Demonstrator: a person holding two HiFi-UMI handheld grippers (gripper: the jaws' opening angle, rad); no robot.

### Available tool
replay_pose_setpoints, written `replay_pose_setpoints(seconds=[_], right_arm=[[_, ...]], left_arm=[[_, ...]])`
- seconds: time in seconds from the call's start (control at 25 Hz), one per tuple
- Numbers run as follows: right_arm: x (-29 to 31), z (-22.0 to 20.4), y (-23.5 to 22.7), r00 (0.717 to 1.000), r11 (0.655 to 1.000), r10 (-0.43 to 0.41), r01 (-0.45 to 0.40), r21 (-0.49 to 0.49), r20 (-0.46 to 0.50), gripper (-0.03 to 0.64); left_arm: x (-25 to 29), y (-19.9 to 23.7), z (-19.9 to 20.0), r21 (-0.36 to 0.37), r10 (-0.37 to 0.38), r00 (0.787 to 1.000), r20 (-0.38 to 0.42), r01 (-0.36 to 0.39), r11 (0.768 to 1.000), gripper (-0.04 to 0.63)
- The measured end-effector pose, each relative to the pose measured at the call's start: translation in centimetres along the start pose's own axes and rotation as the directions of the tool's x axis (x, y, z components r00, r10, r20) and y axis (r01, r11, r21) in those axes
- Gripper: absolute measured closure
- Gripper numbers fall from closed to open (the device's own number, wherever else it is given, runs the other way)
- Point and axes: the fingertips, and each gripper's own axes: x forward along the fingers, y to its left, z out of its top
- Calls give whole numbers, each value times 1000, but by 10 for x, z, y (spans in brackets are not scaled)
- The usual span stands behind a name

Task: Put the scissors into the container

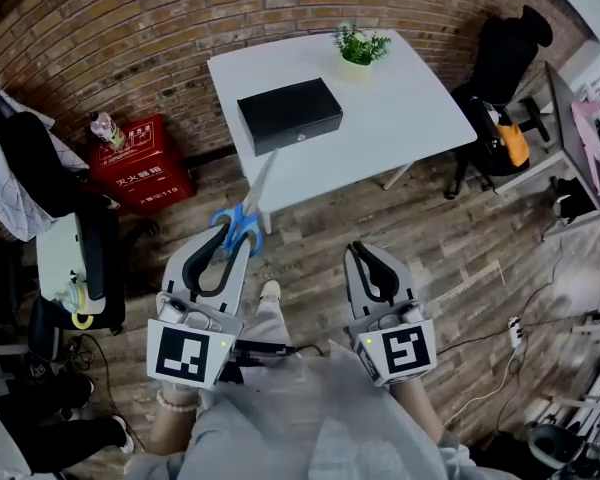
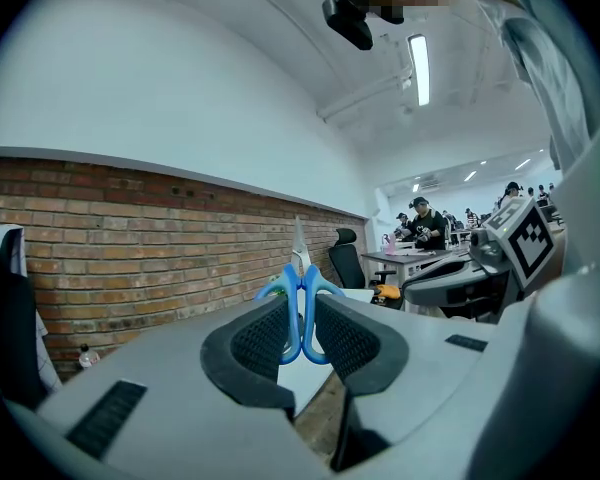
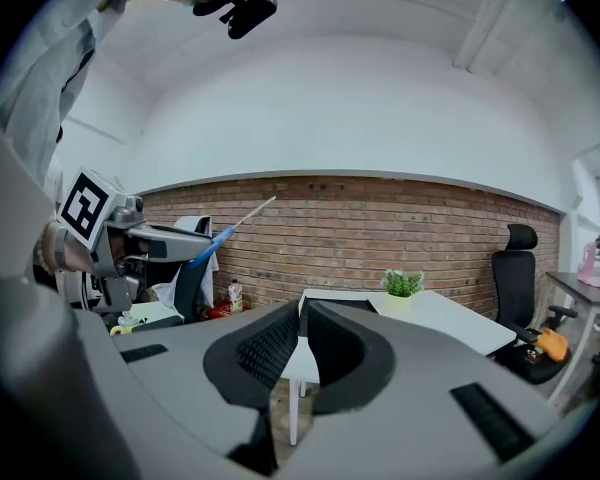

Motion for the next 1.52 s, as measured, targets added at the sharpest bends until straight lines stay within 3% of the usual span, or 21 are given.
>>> replay_pose_setpoints(seconds=[0.76, 1.52], right_arm=[[154, 38, -45, 998, 998, -57, 56, -5, -22, 560], [194, 46, -62, 996, 997, -74, 73, -18, -40, 560]], left_arm=[[129, 112, 12, -11, -72, 997, 10, 72, 997, 495], [169, 145, 16, -25, -80, 996, 25, 81, 996, 495]])
